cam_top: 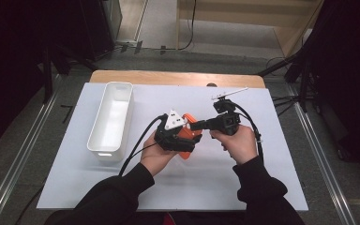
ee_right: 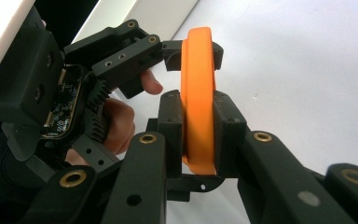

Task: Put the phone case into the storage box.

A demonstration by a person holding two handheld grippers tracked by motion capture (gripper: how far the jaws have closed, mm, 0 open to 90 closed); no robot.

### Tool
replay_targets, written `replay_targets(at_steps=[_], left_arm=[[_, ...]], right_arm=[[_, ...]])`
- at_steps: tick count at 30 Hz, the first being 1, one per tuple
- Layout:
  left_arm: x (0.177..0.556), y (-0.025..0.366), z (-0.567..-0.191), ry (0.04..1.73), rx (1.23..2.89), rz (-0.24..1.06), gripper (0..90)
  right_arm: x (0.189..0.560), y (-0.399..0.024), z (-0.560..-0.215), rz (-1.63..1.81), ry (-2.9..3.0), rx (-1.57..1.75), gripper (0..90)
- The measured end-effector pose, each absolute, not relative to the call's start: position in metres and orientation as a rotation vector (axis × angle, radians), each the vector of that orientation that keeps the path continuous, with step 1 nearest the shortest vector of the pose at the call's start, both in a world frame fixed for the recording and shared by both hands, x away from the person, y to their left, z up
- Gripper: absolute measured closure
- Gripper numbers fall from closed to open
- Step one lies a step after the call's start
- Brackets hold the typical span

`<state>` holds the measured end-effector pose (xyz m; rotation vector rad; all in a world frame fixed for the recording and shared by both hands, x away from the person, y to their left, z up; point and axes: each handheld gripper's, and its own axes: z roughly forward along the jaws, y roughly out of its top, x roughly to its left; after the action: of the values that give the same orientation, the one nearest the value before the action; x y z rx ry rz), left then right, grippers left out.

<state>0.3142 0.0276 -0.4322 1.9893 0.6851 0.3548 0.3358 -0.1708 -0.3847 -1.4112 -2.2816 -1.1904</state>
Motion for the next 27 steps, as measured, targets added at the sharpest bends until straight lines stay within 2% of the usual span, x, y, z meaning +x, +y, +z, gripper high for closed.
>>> replay_targets(at_steps=[19, 27], left_arm=[[0.314, 0.027, -0.428, 0.701, 1.999, 0.316, 15.9], [0.315, 0.028, -0.428, 0.719, 1.999, 0.308, 15.8]], right_arm=[[0.334, -0.171, -0.382, -1.194, -2.3, -1.403, 73.5], [0.33, -0.176, -0.372, -1.241, -2.318, -1.406, 65.3]])
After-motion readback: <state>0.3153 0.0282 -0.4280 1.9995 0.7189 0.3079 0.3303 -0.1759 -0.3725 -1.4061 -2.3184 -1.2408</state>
